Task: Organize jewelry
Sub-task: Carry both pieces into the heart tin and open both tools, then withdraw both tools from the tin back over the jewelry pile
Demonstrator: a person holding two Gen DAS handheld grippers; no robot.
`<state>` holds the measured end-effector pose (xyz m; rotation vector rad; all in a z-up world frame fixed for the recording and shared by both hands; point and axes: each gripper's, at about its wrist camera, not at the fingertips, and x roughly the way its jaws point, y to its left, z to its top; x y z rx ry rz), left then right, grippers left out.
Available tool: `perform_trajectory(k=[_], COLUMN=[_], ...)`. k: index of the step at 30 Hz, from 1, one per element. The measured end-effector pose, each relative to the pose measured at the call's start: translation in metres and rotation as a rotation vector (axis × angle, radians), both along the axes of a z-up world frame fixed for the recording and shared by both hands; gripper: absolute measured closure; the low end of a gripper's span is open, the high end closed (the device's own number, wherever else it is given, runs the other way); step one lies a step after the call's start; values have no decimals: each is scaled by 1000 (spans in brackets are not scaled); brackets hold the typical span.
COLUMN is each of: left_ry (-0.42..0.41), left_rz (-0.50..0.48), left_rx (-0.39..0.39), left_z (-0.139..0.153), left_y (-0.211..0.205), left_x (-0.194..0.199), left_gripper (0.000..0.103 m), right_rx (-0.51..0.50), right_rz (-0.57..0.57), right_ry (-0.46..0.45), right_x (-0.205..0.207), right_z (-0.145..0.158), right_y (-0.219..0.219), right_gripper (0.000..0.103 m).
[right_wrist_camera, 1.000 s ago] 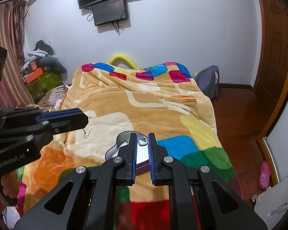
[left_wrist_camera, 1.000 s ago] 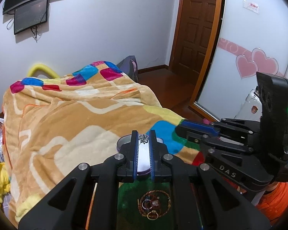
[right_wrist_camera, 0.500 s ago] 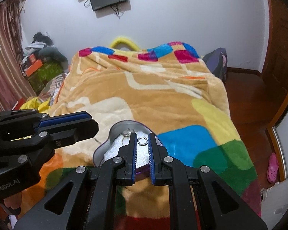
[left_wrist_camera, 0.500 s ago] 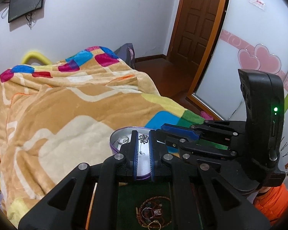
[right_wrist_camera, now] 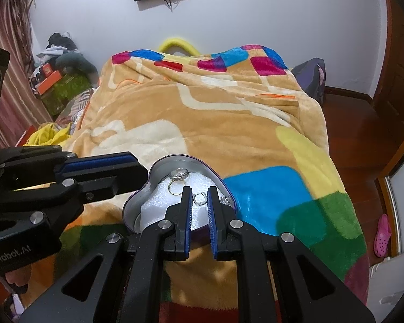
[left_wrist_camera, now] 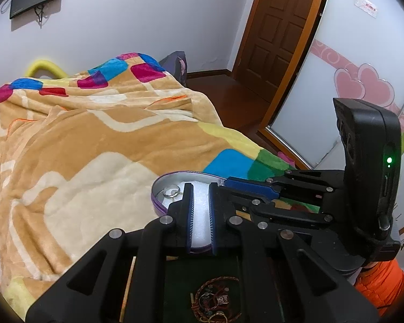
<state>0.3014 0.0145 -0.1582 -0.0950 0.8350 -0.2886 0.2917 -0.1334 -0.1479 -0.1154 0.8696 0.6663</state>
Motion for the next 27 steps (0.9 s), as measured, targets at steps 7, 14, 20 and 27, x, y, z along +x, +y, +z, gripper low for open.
perform_trajectory(k=[7,14,20,27], left_ry=[-14,-25,-28,1], left_rz=[31,54,67,55], left_rx=[18,42,65,99], left_z=[10,20,27,19], left_y=[8,16,20,18], left_x=[-10,-28,-49,-70], left_gripper=[92,87,76,76], right_rx=[-5,-3,-10,-27], right_rz=[0,-4,-9,-2], right_ry=[-21,-59,-85,-72], right_x=[-6,-21,-38,-55], right_z=[12,29,40,35], right_y=[-2,-8,-13,-16], right_gripper=[87,87,87,85])
